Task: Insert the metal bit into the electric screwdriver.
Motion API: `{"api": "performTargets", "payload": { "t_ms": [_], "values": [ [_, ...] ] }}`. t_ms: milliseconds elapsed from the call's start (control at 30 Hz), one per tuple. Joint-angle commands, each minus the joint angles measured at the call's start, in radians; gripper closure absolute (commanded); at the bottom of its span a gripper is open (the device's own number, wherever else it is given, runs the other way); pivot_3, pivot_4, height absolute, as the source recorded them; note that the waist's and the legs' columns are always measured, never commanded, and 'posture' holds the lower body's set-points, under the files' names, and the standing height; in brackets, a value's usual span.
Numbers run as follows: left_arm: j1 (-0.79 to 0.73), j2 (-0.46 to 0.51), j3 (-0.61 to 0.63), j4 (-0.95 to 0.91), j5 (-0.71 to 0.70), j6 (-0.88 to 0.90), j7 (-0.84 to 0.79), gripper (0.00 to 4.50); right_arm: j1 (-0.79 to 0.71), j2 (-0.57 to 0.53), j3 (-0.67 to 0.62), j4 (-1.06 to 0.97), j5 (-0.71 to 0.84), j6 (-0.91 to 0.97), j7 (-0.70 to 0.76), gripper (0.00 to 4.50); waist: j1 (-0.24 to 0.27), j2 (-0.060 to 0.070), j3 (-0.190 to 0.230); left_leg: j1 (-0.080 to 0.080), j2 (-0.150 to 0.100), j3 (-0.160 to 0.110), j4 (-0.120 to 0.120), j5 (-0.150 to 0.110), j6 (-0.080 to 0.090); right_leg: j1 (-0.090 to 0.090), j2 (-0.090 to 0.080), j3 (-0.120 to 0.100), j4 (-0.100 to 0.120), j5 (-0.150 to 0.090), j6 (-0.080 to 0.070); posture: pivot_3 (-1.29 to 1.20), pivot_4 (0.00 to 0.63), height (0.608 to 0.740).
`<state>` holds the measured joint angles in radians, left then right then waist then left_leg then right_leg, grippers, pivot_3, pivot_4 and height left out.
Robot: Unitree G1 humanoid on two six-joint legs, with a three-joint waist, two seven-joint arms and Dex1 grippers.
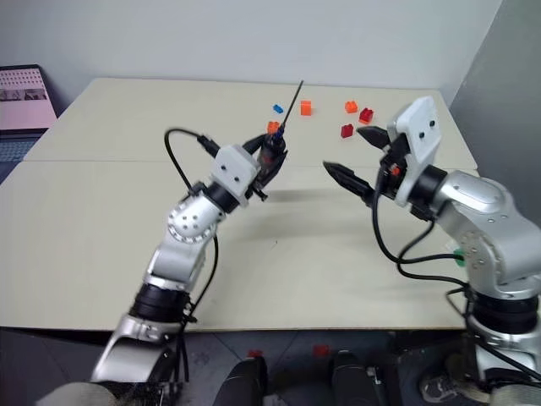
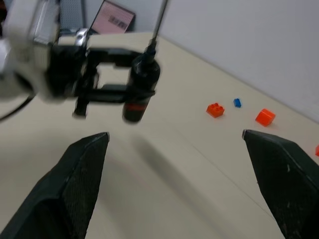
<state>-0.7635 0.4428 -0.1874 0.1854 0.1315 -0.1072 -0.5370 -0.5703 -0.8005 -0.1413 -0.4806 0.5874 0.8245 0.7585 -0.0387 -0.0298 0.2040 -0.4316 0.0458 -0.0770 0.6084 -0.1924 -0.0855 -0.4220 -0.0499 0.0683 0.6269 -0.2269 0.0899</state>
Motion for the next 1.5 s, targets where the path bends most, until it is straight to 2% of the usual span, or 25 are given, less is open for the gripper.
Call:
{"api": "performTargets", "payload": {
  "t_ms": [33, 133, 233, 367, 500, 600, 767, 800, 833, 867, 933, 1033, 1167, 1200, 1367, 1500],
  "values": [
    [-0.107, 0.08, -0.096, 0.128, 0.062, -0.013, -0.211, 2.86, 0.03, -0.132, -0.068, -0.061, 0.071, 0.007, 0.144, 0.0, -0.001, 0.0, 0.0, 0.0, 0.0, 0.0, 0.0, 0.0, 0.0, 0.0, 0.0, 0.0, 0.0, 0.0, 0.001, 0.0, 0.15, 0.74],
    [-0.222, 0.123, -0.182, 0.29, 0.135, -0.089, -0.327, 2.86, 0.066, -0.233, -0.076, -0.07, 0.105, 0.021, 0.226, 0.0, 0.002, 0.0, 0.0, 0.0, 0.0, 0.0, -0.001, 0.0, 0.0, 0.0, 0.0, 0.0, 0.0, -0.001, 0.001, 0.0, 0.15, 0.74],
    [-0.348, 0.11, -0.261, 0.477, 0.188, -0.168, -0.447, 2.86, 0.108, -0.295, -0.081, -0.069, 0.111, 0.009, 0.281, 0.0, 0.007, -0.002, 0.002, -0.002, 0.0, 0.0, 0.0, 0.0, 0.0, -0.002, 0.0, -0.001, 0.0, -0.002, 0.0, 0.0, 0.15, 0.74],
    [-0.463, 0.047, -0.33, 0.697, 0.225, -0.239, -0.568, 2.86, 0.139, -0.306, -0.069, -0.075, 0.117, 0.004, 0.285, 0.0, 0.008, -0.002, 0.002, -0.003, 0.0, 0.0, 0.001, 0.0, 0.0, -0.002, -0.001, -0.001, 0.0, -0.002, -0.001, 0.0, 0.15, 0.74],
    [-0.52, -0.004, -0.356, 0.839, 0.25, -0.284, -0.653, 2.86, 0.169, -0.317, -0.064, -0.071, 0.101, 0.002, 0.287, 0.0, 0.008, -0.002, 0.002, -0.003, 0.0, 0.0, 0.0, 0.0, 0.0, -0.002, -0.001, -0.001, 0.0, -0.002, 0.0, 0.0, 0.15, 0.74],
    [-0.544, -0.051, -0.353, 0.918, 0.249, -0.265, -0.716, 2.86, 0.18, -0.324, -0.056, -0.059, 0.083, 0.002, 0.277, 0.0, 0.006, -0.002, 0.002, -0.003, 0.0, 0.0, 0.0, 0.0, 0.0, -0.002, -0.001, -0.001, 0.001, -0.001, 0.002, 0.0, 0.15, 0.74],
    [-0.566, -0.079, -0.359, 0.986, 0.288, -0.279, -0.702, 2.86, 0.17, -0.312, -0.053, -0.05, 0.081, -0.01, 0.264, 0.0, 0.006, -0.002, 0.002, -0.002, 0.0, 0.0, 0.001, 0.0, 0.0, -0.002, -0.001, -0.001, 0.001, -0.001, 0.002, 0.0, 0.15, 0.74],
    [-0.568, -0.084, -0.352, 0.993, 0.287, -0.275, -0.702, 2.51, 0.168, -0.311, -0.053, -0.05, 0.083, -0.011, 0.263, 0.0, 0.006, -0.002, 0.002, -0.002, 0.0, 0.0, 0.001, 0.0, 0.0, -0.002, -0.001, 0.0, 0.001, 0.0, 0.003, 0.0, 0.15, 0.74],
    [-0.571, -0.088, -0.345, 0.998, 0.285, -0.271, -0.701, 2.16, 0.166, -0.31, -0.054, -0.05, 0.085, -0.012, 0.263, 0.0, 0.006, -0.002, 0.002, -0.002, 0.0, 0.0, 0.001, 0.0, 0.0, -0.002, -0.001, 0.0, 0.001, 0.0, 0.003, 0.0, 0.15, 0.74],
    [-0.577, -0.088, -0.337, 0.999, 0.28, -0.266, -0.706, 2.1, 0.165, -0.308, -0.054, -0.05, 0.087, -0.013, 0.261, 0.0, 0.006, -0.002, 0.002, -0.002, 0.0, 0.0, 0.001, 0.0, 0.0, -0.002, -0.001, 0.0, 0.002, 0.0, 0.003, 0.0, 0.15, 0.74],
    [-0.586, -0.086, -0.325, 1.002, 0.274, -0.263, -0.715, 1.54, 0.165, -0.307, -0.055, -0.049, 0.087, -0.014, 0.258, 0.0, 0.007, -0.002, 0.002, -0.002, 0.0, 0.0, 0.001, 0.0, 0.0, -0.002, -0.001, -0.001, 0.002, 0.0, 0.003, 0.0, 0.15, 0.74],
    [-0.595, -0.071, -0.289, 0.988, 0.24, -0.242, -0.756, 1.0, 0.16, -0.301, -0.049, -0.048, 0.085, -0.016, 0.252, 0.0, 0.007, -0.002, 0.002, -0.002, 0.0, 0.0, 0.001, 0.0, 0.0, -0.002, -0.001, -0.001, 0.002, 0.0, 0.004, 0.0, 0.15, 0.74],
    [-0.598, -0.019, -0.185, 0.917, 0.142, -0.165, -0.822, 0.15, 0.154, -0.291, -0.044, -0.045, 0.08, -0.022, 0.243, 0.0, 0.005, -0.002, 0.002, -0.002, 0.0, 0.0, 0.002, 0.0, 0.0, -0.002, -0.001, -0.001, 0.003, 0.001, 0.004, 0.0, 0.15, 0.74],
    [-0.594, -0.012, -0.173, 0.903, 0.13, -0.15, -0.834, 0.07, 0.153, -0.289, -0.044, -0.044, 0.079, -0.022, 0.242, 0.0, 0.005, -0.002, 0.002, -0.002, 0.0, 0.0, 0.002, 0.0, 0.0, -0.002, -0.001, -0.001, 0.004, 0.001, 0.004, 0.0, 0.15, 0.74],
    [-0.471, 0.147, -0.018, 0.651, -0.021, 0.07, -0.909, 0.07, 0.165, -0.263, -0.035, -0.05, 0.07, -0.032, 0.215, 0.0, -0.003, -0.002, 0.001, -0.001, 0.0, 0.0, 0.002, 0.0, 0.0, -0.002, -0.001, -0.001, 0.005, 0.001, 0.004, 0.0, 0.15, 0.74],
    [-0.238, 0.337, 0.084, 0.344, -0.094, 0.216, -0.922, 0.07, 0.188, -0.239, -0.028, -0.054, 0.067, -0.047, 0.212, 0.0, -0.019, -0.002, 0.001, 0.001, 0.001, 0.0, 0.002, 0.0, 0.0, -0.002, -0.001, 0.0, 0.011, 0.0, 0.004, 0.0, 0.15, 0.74]
  ]
}}
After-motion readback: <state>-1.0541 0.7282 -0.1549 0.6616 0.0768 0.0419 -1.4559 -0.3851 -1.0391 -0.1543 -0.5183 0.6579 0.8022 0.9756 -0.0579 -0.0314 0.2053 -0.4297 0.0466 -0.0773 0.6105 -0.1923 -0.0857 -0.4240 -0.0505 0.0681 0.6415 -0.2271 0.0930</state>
